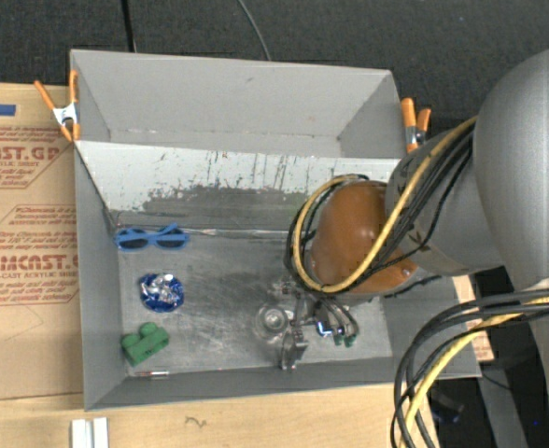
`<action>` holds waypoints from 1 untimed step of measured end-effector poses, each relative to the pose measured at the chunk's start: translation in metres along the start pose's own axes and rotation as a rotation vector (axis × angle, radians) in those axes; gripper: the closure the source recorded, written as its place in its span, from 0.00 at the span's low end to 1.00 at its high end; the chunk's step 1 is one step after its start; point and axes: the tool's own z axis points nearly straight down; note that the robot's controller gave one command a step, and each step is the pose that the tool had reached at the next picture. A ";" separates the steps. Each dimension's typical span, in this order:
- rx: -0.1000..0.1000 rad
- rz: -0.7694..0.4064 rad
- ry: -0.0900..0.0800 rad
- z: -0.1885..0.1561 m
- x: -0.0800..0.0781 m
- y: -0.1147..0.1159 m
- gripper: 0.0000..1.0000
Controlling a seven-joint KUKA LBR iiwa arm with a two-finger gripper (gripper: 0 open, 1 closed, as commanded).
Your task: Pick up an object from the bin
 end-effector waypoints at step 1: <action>-0.001 0.003 0.007 0.001 0.001 -0.001 1.00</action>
Offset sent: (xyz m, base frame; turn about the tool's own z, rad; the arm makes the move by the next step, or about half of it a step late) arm 0.0000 0.0000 0.0000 0.0000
